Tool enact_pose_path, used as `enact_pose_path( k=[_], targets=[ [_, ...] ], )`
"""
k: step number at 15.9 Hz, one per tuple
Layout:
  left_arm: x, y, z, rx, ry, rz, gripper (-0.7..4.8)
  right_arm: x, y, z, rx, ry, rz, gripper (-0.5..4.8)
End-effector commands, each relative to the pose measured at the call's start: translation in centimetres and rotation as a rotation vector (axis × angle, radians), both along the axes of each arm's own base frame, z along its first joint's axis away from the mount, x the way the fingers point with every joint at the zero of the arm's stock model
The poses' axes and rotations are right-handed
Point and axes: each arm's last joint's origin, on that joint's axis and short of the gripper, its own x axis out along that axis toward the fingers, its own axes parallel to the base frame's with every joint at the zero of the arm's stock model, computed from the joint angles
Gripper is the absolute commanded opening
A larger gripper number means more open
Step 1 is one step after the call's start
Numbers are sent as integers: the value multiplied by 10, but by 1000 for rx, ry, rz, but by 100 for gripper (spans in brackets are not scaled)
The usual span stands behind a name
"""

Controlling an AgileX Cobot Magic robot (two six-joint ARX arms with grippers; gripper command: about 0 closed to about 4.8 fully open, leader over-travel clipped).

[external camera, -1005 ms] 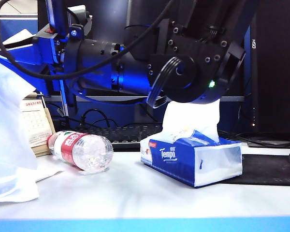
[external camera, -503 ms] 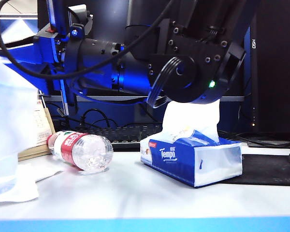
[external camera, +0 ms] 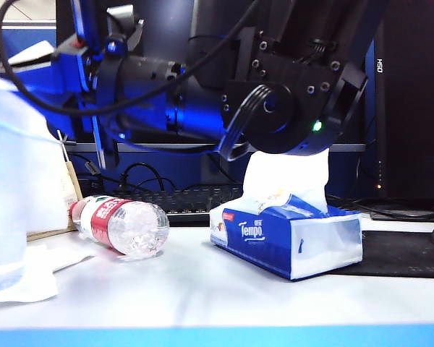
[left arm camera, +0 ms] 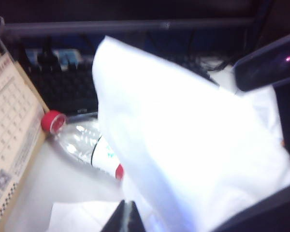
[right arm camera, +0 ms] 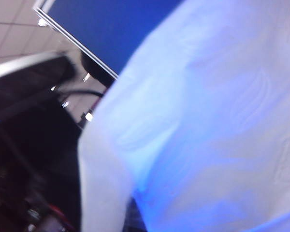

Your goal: Pull out a tissue from the tissue dispenser, then press the switch of the alcohol sanitizer bottle to drop some sanitizer on the paper tissue, and finally place the treated tissue on the table.

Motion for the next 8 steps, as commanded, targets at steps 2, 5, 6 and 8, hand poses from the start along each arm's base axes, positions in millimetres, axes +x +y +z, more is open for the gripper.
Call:
enact_pose_path(
  k=[2,5,6,8],
  targets=[
    [5,-1,-3,14,26,3,-5,-2,1,7,48,-33,-13,-5],
    [5,0,-5,35,36,22,-5,-2,1,8,63,-36,-32,-5],
    [5,0,-7,38,46,21,-5,-2,1,8,64,-35,-40,-5],
    [4,0,-10,38,54,22,-5,-2,1,8,64,-35,-40,-5]
  ],
)
